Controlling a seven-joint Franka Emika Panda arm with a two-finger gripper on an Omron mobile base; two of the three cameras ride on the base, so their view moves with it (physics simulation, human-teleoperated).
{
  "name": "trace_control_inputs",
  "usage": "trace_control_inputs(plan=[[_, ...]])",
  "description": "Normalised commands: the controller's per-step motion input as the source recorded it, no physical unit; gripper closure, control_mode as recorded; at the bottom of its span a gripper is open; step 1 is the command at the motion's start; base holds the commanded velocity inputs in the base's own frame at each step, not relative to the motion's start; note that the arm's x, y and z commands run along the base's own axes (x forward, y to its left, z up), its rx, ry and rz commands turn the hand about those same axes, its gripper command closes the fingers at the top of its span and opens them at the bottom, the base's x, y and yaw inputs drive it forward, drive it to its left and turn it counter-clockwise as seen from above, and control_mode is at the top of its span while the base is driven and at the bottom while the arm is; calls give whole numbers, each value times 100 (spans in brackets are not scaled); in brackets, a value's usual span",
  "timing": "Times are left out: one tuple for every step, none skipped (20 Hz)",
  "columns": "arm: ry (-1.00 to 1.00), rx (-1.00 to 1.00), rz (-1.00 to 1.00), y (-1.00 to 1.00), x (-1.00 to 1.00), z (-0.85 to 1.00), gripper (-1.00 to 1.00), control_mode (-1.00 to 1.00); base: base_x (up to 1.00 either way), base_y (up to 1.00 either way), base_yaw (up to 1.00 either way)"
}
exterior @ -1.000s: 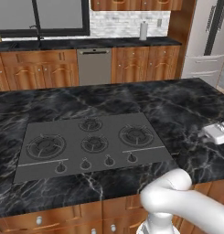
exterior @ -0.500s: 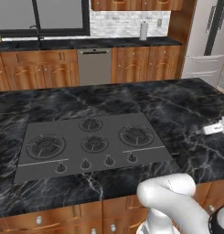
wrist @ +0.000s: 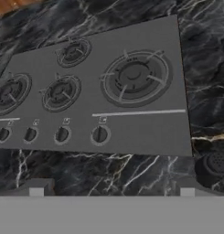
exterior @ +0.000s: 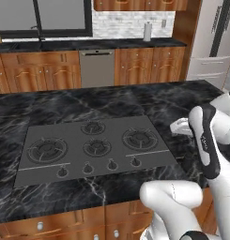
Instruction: Take 2 condiments from the cabinet and move them on the counter near the stove.Make sure the condiments are lined up with each other, next to each other.
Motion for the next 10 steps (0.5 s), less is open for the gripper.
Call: trace_control_inputs(plan=[[35,-20,-25,74,4,14,-100,-100,0,0,0],[34,-17,-21,74,18,15,-100,-100,0,0,0],[26,-14,-17,63,19,16,-100,-100,0,0,0],[26,-11,-14,57,22,17,-100,-100,0,0,0],[17,-9,-9,66,13,26,-100,-100,0,0,0],[12,-12,-6,78,1,31,-100,-100,0,0,0],[12,-12,-7,74,0,36,-100,-100,0,0,0],[20,-13,-7,74,0,41,-100,-100,0,0,0],[14,-13,-4,61,0,46,-100,-100,0,0,0],[7,-7,0,21,0,42,-100,-100,0,0,0]])
